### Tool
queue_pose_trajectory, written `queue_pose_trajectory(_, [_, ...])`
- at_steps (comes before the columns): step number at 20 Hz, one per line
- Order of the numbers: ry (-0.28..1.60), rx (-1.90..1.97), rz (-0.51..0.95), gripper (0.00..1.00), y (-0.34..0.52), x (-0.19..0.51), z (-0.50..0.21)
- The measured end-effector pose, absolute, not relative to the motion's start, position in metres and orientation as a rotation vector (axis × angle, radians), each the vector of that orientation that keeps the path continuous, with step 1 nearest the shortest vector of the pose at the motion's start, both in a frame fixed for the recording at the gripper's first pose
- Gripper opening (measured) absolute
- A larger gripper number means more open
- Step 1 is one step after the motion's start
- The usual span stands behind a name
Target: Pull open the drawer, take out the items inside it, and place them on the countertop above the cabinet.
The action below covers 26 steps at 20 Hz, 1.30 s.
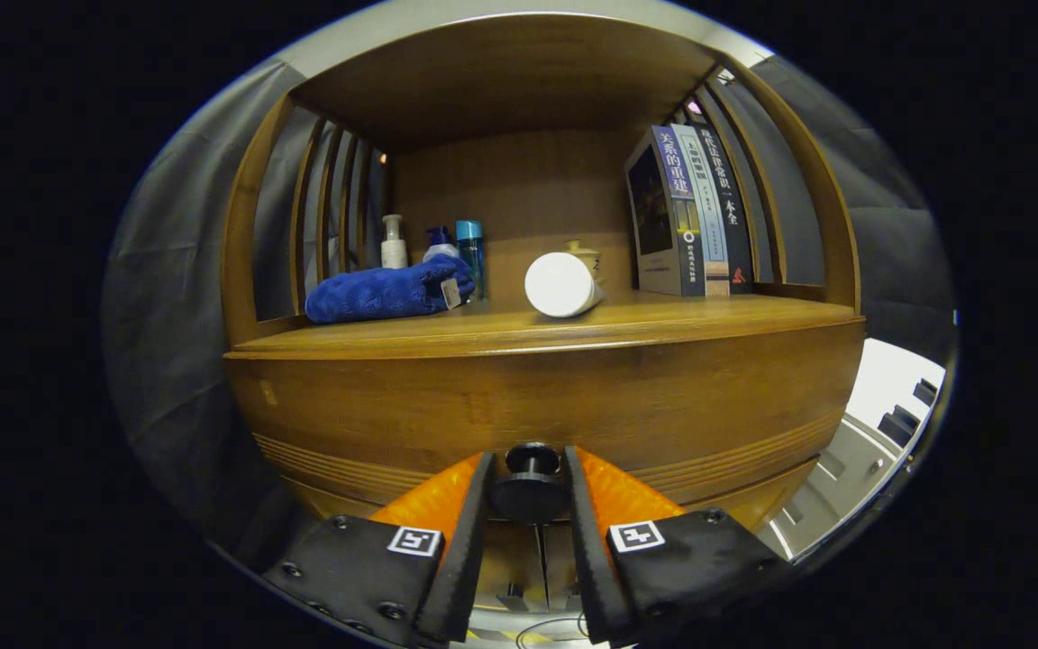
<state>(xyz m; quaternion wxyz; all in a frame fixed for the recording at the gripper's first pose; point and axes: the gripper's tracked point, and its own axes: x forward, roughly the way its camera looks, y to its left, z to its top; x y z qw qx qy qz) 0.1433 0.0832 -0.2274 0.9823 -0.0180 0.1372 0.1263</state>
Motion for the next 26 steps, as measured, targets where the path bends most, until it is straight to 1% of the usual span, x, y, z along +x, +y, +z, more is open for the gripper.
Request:
queue_pose_trajectory(3, [0.276, -0.020, 0.240, 0.48, 0.083, 0.141, -0.228])
queue_pose_trajectory(5, [0.283, -0.011, 0.232, 0.48, 0.083, 0.143, -0.227])
queue_pose_trajectory(9, [0.314, 0.015, 0.217, 0.38, 0.082, 0.140, -0.226])
queue_pose_trajectory(13, [0.320, -0.017, 0.210, 0.38, 0.080, 0.127, -0.227])
queue_pose_trajectory(26, [0.396, -0.021, 0.230, 0.38, 0.070, 0.052, -0.218])
